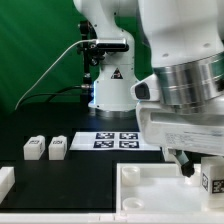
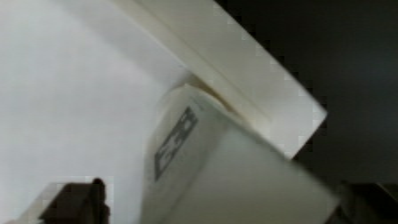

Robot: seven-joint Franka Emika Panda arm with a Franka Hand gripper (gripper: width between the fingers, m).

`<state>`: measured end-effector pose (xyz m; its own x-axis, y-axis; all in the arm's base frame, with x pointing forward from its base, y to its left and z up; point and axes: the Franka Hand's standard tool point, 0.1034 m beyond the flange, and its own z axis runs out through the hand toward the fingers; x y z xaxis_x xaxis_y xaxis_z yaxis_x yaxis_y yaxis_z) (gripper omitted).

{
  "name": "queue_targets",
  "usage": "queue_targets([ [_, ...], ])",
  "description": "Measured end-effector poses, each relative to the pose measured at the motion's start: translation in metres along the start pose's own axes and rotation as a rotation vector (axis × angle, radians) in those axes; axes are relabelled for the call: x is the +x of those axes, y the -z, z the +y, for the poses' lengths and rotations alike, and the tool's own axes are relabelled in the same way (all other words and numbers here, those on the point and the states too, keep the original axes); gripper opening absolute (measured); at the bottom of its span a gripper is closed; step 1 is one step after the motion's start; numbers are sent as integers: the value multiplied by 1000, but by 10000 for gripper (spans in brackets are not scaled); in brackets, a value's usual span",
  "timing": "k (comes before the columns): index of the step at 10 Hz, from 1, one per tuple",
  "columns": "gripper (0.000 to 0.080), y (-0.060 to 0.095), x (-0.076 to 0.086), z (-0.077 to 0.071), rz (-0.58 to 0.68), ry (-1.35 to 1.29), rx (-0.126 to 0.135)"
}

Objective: Assemble one leg

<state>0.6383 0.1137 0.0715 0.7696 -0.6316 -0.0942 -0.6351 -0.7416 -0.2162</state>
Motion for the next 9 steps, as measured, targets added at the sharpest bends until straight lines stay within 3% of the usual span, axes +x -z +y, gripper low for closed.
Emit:
queue_targets([
  [1,647,-1,-6,-7,8,195,-7],
  [3,649,-1,-4,-4,8,341,-12],
  [4,649,-1,-4,-4,10,445,-30],
  [5,649,1,-5,-8,18,580,-72],
  [7,614,0,-4,-6,17,547,-65],
  [8,461,0,-5,-7,17,504,-62],
  [9,461,-1,-5,-5,18,391,-64],
])
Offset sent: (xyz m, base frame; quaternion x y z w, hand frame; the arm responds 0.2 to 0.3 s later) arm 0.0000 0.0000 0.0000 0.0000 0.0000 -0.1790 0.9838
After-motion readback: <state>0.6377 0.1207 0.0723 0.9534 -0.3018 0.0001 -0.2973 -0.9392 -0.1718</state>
